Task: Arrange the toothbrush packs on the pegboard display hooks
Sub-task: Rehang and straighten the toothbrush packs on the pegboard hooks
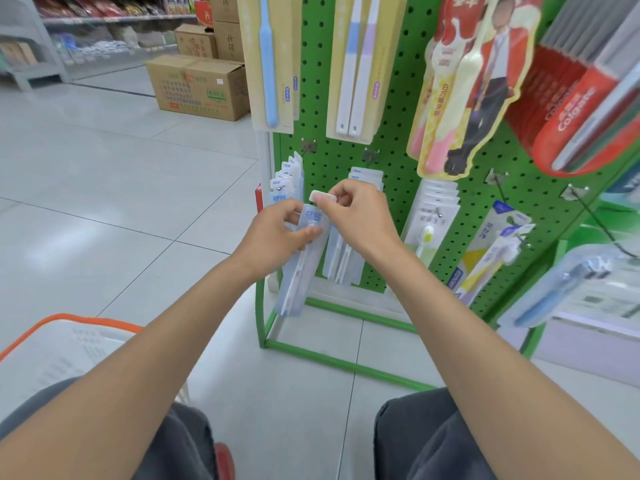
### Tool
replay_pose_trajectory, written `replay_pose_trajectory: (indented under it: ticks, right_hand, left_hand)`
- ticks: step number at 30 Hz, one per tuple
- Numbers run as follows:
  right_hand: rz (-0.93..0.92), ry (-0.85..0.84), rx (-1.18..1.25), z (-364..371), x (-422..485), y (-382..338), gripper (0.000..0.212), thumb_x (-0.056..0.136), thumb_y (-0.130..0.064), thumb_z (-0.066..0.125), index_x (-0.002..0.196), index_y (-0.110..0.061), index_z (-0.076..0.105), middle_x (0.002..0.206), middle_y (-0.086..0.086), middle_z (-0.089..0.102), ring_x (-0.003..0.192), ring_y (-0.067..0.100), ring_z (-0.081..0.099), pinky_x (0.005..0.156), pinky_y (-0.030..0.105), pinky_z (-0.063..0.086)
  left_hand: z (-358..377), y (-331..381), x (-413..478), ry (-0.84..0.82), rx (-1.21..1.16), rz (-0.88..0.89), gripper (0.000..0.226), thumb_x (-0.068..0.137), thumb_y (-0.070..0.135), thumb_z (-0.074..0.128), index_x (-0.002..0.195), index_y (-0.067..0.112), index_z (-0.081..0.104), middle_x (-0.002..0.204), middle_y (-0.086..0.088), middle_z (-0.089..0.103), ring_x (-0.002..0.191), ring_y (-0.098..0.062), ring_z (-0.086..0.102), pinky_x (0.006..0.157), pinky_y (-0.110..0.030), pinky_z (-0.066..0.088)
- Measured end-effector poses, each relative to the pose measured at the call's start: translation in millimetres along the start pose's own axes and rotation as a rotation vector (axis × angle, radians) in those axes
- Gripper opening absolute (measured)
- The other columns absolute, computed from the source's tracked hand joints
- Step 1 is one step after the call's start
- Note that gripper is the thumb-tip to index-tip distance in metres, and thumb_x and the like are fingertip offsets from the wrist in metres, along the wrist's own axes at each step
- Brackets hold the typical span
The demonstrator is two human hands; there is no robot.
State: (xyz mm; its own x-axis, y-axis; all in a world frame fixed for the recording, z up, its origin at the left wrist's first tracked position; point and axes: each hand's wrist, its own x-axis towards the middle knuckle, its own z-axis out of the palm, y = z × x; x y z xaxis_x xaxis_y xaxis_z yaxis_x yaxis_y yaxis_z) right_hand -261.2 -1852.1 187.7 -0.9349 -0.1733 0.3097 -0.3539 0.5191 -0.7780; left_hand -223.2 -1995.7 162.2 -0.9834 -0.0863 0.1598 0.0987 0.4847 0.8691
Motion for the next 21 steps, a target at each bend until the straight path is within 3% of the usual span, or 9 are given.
replay_pose_trajectory:
  ticks: [5, 8, 10, 13, 17, 21]
  right_hand:
    - [0.037, -0.018, 0.08, -4, 1, 1, 0.03, 0.092, -0.039, 0.065, 0.084, -0.011, 0.068, 0.061, -0.009, 0.049, 0.055, 0.005, 0.043, 0.055, 0.021, 0.034]
    - [0.042, -0.094, 0.058, 0, -2, 3, 0.041, 0.092, -0.043, 0.063, 0.068, -0.009, 0.061, 0.055, -0.008, 0.044, 0.05, 0.005, 0.037, 0.053, 0.022, 0.031]
    - [0.038, -0.191, 0.057, 5, -4, 3, 0.048, 0.094, -0.043, 0.06, 0.06, -0.011, 0.046, 0.053, -0.001, 0.036, 0.043, 0.007, 0.028, 0.051, 0.025, 0.027]
    - [0.082, -0.38, 0.012, 6, -6, 4, 0.045, 0.095, -0.045, 0.058, 0.068, -0.01, 0.051, 0.051, 0.001, 0.041, 0.039, 0.008, 0.031, 0.049, 0.023, 0.029]
    - [0.129, -0.702, -0.181, 3, -8, 13, 0.042, 0.094, -0.044, 0.06, 0.072, -0.009, 0.057, 0.064, 0.002, 0.057, 0.052, 0.012, 0.043, 0.054, 0.021, 0.04]
    - [0.162, -0.899, -0.289, 6, -14, 20, 0.033, 0.093, -0.037, 0.064, 0.071, -0.013, 0.058, 0.067, -0.007, 0.064, 0.058, 0.008, 0.051, 0.058, 0.02, 0.042]
  left_hand:
    - [-1, 5, -3, 0.005, -0.174, -0.02, 0.015, 0.092, 0.02, 0.067, 0.106, 0.017, 0.066, 0.079, 0.003, 0.066, 0.055, 0.0, 0.056, 0.056, -0.013, 0.046]
    - [-5, 9, -2, 0.067, -0.382, -0.102, 0.014, 0.094, 0.022, 0.065, 0.105, 0.014, 0.065, 0.069, 0.005, 0.062, 0.053, -0.004, 0.05, 0.056, -0.016, 0.045]
    - [-9, 9, 1, 0.125, -0.487, -0.176, 0.014, 0.095, 0.026, 0.064, 0.103, 0.015, 0.065, 0.065, 0.005, 0.057, 0.05, -0.004, 0.047, 0.061, -0.019, 0.046]
    - [-14, 6, 5, 0.229, -0.597, -0.243, 0.018, 0.094, 0.027, 0.065, 0.105, 0.013, 0.065, 0.058, 0.006, 0.051, 0.046, -0.005, 0.041, 0.064, -0.022, 0.045]
    - [-25, 4, 8, 0.41, -0.692, -0.299, 0.027, 0.093, 0.026, 0.067, 0.114, 0.009, 0.065, 0.07, 0.002, 0.055, 0.045, -0.005, 0.039, 0.059, -0.018, 0.043]
    - [-34, 4, 8, 0.462, -0.708, -0.301, 0.028, 0.094, 0.025, 0.066, 0.117, 0.01, 0.064, 0.069, 0.004, 0.057, 0.044, -0.005, 0.039, 0.057, -0.019, 0.043]
